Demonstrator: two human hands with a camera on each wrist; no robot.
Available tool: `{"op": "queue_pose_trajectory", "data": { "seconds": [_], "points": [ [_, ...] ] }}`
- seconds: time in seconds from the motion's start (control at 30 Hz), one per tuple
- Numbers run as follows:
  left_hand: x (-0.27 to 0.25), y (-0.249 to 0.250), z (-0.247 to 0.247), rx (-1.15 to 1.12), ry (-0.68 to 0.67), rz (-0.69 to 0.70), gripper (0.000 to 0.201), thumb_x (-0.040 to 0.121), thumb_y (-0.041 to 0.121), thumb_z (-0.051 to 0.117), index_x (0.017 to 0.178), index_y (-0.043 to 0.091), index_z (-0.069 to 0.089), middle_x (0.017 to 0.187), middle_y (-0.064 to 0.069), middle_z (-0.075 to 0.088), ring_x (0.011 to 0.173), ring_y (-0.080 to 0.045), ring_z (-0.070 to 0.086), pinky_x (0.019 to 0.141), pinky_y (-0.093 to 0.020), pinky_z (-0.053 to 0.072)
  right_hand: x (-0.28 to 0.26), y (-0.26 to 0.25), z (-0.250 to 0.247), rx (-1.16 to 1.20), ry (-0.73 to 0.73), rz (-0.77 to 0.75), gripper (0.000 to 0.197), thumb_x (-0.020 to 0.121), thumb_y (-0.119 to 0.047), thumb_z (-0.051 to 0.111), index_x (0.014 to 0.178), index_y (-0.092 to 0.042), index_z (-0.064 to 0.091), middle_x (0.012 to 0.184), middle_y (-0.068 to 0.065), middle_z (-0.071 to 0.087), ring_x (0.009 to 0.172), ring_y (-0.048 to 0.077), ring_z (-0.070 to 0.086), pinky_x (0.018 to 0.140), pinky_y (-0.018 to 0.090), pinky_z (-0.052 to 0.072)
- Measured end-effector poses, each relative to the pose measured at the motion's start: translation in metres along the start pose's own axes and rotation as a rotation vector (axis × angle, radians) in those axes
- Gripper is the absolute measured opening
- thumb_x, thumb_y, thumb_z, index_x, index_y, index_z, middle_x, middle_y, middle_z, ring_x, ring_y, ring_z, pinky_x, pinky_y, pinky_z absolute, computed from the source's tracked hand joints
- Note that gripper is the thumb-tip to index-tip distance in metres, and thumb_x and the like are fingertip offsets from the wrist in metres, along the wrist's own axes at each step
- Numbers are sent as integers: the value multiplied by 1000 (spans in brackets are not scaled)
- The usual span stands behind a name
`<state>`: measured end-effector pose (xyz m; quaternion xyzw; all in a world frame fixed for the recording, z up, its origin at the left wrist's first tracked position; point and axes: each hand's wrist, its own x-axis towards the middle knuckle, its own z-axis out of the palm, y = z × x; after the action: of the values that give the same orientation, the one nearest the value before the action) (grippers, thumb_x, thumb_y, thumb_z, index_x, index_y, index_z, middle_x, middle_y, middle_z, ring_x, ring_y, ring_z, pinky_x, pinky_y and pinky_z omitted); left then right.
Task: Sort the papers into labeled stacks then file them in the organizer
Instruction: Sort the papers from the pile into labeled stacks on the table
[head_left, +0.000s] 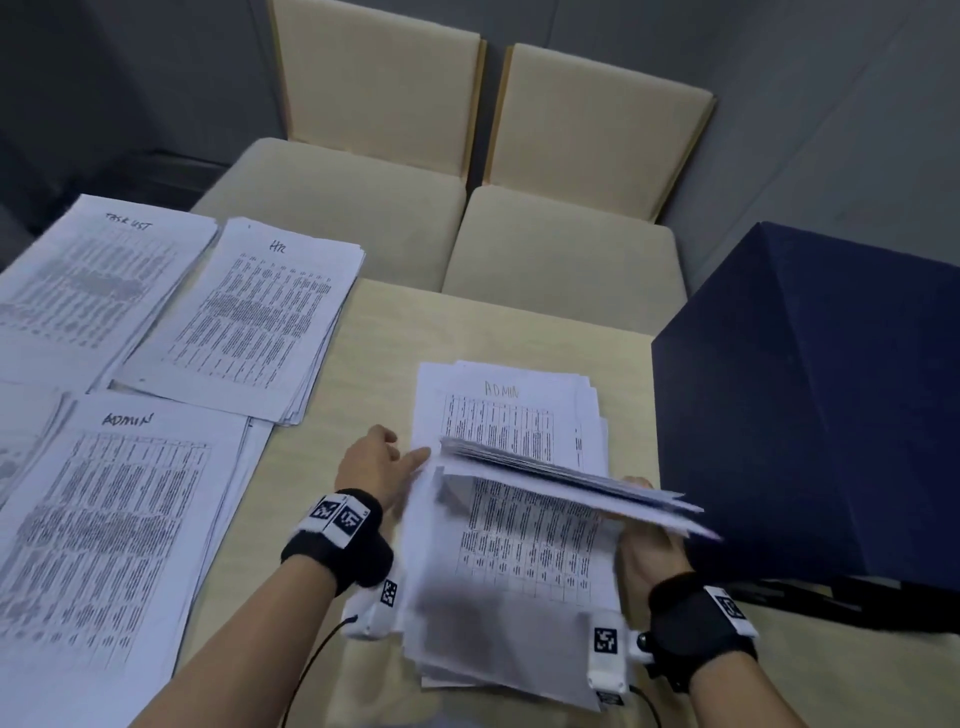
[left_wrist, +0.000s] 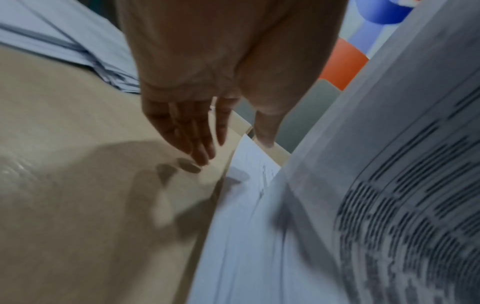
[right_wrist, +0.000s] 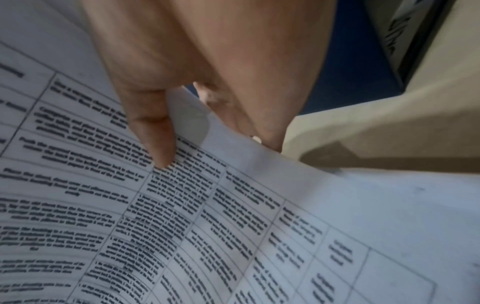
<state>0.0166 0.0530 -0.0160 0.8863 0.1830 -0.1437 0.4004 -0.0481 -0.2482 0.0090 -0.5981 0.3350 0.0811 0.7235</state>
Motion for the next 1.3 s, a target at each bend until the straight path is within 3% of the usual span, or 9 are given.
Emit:
{"op": "queue_pose_trajectory", "data": {
  "seconds": [0.1, 0.23, 0.37, 0.47, 0.57, 0.7, 0.9, 1.03, 1.3],
  "points": [
    [-1, 3, 8, 46, 42, 23, 16, 79, 22, 74, 81, 9, 65, 76, -6, 66, 70, -23, 57, 59, -24, 41, -10, 5, -1, -16, -56, -49, 20, 80, 8, 61, 99, 6, 68, 100, 20, 73, 102, 40, 65, 97, 47, 50],
    [0, -1, 12, 176, 53, 173, 31, 86, 30, 66, 63, 17, 49, 58, 1, 52, 59, -22, 49, 49, -25, 28, -14, -15, -2, -182, -49, -39, 36, 98, 9, 40, 83, -16, 60, 67, -12, 70, 91, 27, 59, 72, 19, 46],
    [-4, -2, 4, -282, -78, 306, 21, 92, 24, 62, 75, 13, 55, 62, 4, 58, 58, -15, 50, 58, -28, 39, -5, -4, -10, -23, -134, 16, 33, 105, -28, 40, 126, -28, 65, 132, -3, 62, 128, 17, 52, 99, 41, 44],
    [-8, -2, -6, -673, -316, 262, 25, 91, 26, 64, 93, 2, 57, 76, -13, 66, 70, -18, 56, 69, -34, 42, -4, -6, -7, 60, -126, 76, 31, 100, -37, 49, 128, -31, 61, 119, -3, 70, 105, 15, 64, 79, 34, 50],
    [-12, -1, -13, -735, -448, 232, 39, 77, 40, 73, 93, 7, 60, 80, -18, 63, 76, -22, 52, 71, -35, 40, -5, -14, 6, 59, 10, -19, 12, 96, -15, 54, 93, -12, 65, 70, 1, 69, 61, 4, 62, 54, 16, 50],
    [-9, -4, -14, -760, -365, 167, 49, 67, 39, 82, 84, 4, 53, 80, -20, 61, 75, -23, 54, 69, -34, 42, 0, -17, 7, 2, 80, -217, 21, 82, 13, 58, 87, -4, 69, 79, 2, 75, 75, 13, 71, 65, 19, 55],
    [-9, -5, -10, -813, -280, 98, 10, 90, 5, 64, 97, 2, 57, 76, -11, 72, 64, -22, 64, 54, -24, 51, 3, -9, -8, 3, 61, -207, 6, 87, 0, 58, 82, -3, 55, 81, 13, 61, 74, 18, 58, 64, 21, 47],
    [-12, 1, -3, -864, -223, 82, 25, 93, -8, 53, 114, 3, 62, 91, -13, 73, 69, -14, 71, 57, -22, 54, -7, -9, -16, 95, -63, -265, 29, 90, 19, 28, 77, -1, 44, 67, 8, 61, 67, 15, 66, 62, 19, 53],
    [-18, 2, 5, -848, -364, 112, 17, 89, -8, 56, 102, -5, 67, 90, -10, 72, 80, -12, 68, 73, -23, 52, -16, -7, -21, -7, 92, -118, 32, 97, 9, 39, 80, -13, 55, 52, -13, 67, 62, -1, 66, 51, 9, 46]
  ]
}}
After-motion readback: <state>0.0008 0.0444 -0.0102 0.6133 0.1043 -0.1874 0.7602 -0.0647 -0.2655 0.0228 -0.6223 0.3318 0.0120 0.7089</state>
